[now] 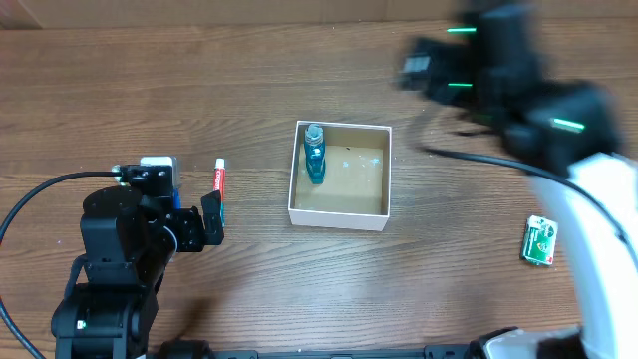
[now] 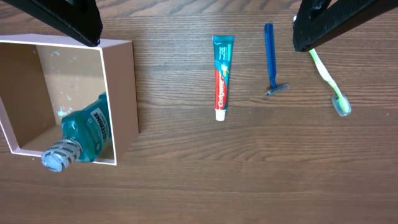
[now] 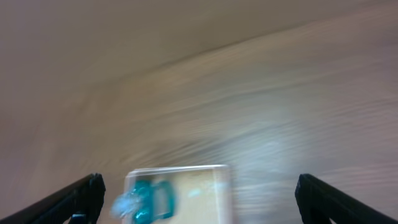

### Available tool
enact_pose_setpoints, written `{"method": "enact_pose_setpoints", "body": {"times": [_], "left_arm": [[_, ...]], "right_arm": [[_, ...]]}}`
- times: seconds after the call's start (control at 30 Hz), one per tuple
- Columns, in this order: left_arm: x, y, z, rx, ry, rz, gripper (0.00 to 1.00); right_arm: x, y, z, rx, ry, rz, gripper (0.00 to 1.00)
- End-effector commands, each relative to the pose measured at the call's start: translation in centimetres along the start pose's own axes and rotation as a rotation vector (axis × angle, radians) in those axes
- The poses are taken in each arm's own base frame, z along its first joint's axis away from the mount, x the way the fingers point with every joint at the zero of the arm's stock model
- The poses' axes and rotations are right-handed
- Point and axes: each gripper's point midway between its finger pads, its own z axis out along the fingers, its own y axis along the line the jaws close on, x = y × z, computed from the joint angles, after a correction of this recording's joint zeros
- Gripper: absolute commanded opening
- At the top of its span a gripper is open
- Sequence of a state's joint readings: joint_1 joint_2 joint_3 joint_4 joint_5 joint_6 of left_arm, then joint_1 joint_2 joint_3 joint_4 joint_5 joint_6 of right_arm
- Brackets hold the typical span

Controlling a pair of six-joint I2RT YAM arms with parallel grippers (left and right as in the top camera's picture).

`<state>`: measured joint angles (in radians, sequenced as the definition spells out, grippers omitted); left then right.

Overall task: Pack container
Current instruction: 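Carry the bottle into the white box and release it, then grasp the green Dettol soap bar with the right gripper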

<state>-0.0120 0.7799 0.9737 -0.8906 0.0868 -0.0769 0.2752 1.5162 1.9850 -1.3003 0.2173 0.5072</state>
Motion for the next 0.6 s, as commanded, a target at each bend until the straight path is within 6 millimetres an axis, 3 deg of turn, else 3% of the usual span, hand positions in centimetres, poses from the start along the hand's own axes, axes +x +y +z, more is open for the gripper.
{"method": "enact_pose_setpoints", "body": {"times": [0.0, 0.03, 0.13, 0.2, 0.33, 0.47, 0.57], "left_arm": [[-1.1, -0.4, -0.7, 0.013, -0.033, -0.008, 1.0], [-1.1, -0.4, -0.7, 0.013, -0.033, -0.008, 1.0], [-1.1, -0.4, -0.7, 0.013, -0.033, -0.008, 1.0], [-1.1, -0.4, -0.7, 0.013, -0.033, -0.008, 1.0], [-1.1, -0.4, -0.7, 0.013, -0.033, -0.008, 1.0], [-1.1, -0.4, -0.7, 0.013, -0.034, -0.008, 1.0], [-1.1, -0.4, -0.7, 0.014, -0.033, -0.008, 1.0]], "right_arm": [[-0.3, -11.4, -0.3, 0.27, 0.065, 0.301, 1.0], [0.5, -14.8, -0.1, 0.342, 0.106, 0.373, 1.0], [3.7, -21.2, 2.2, 0.453, 0.227, 0.463, 1.0], [8.0, -24.9, 5.1, 0.517, 0.338, 0.499, 1.0], [15.3, -28.8, 10.2, 0.456, 0.464, 0.534, 1.0], [19.4, -31.7, 12.1, 0.433, 0.495, 0.443, 1.0], [20.9, -32.4, 13.5, 0.432, 0.476, 0.437, 1.0]]}}
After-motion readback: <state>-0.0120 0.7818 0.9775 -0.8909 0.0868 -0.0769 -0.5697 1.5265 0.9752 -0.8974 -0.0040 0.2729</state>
